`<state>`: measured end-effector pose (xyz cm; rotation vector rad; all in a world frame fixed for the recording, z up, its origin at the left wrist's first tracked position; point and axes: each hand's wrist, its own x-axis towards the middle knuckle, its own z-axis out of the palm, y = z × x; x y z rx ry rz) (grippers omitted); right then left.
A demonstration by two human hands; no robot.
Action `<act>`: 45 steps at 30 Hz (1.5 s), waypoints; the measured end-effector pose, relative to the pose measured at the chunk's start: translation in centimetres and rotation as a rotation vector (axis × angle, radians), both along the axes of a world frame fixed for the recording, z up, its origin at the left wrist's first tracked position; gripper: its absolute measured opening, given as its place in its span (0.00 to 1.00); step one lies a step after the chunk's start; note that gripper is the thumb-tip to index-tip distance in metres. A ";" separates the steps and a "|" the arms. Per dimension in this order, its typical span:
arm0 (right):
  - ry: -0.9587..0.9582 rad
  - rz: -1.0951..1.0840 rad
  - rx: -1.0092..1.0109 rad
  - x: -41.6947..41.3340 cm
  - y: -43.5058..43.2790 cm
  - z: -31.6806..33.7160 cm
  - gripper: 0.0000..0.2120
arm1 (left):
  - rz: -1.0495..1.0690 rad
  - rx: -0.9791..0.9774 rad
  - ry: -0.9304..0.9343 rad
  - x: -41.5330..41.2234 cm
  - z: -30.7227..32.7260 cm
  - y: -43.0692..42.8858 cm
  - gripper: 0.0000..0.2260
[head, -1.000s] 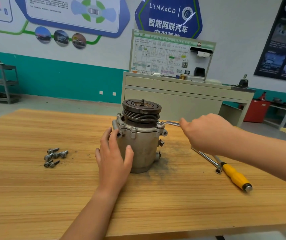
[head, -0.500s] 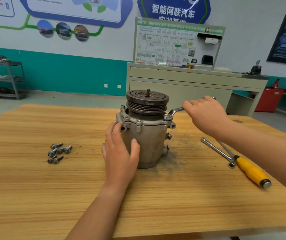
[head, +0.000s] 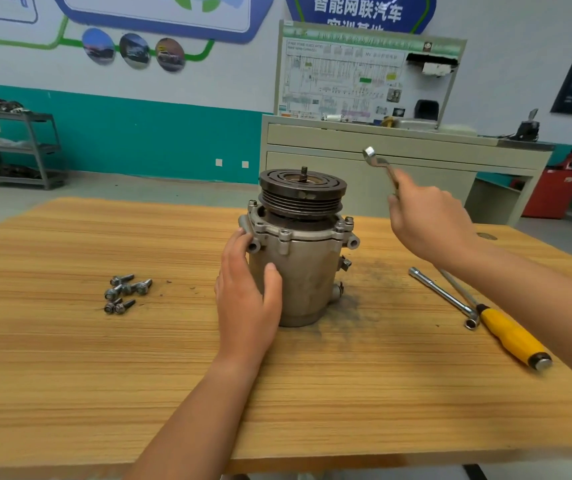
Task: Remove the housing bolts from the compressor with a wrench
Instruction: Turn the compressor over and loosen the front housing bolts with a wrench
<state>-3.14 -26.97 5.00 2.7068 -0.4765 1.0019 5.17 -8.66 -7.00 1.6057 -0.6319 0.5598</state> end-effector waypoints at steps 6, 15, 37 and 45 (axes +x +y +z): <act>0.257 -0.109 -0.040 -5.0 2.4 -0.6 0.10 | -0.026 0.002 0.007 -0.2 0.1 0.2 0.24; 0.395 -0.194 -0.057 -4.3 4.5 0.2 0.12 | -0.011 -0.015 0.004 -0.4 0.2 0.3 0.23; 0.655 -0.145 -0.711 -2.9 1.0 2.9 0.05 | 0.013 0.011 0.023 -0.4 0.0 0.5 0.22; 0.488 -0.066 -0.639 2.9 -0.2 2.3 0.11 | 0.030 0.020 0.034 -0.2 -0.1 0.3 0.22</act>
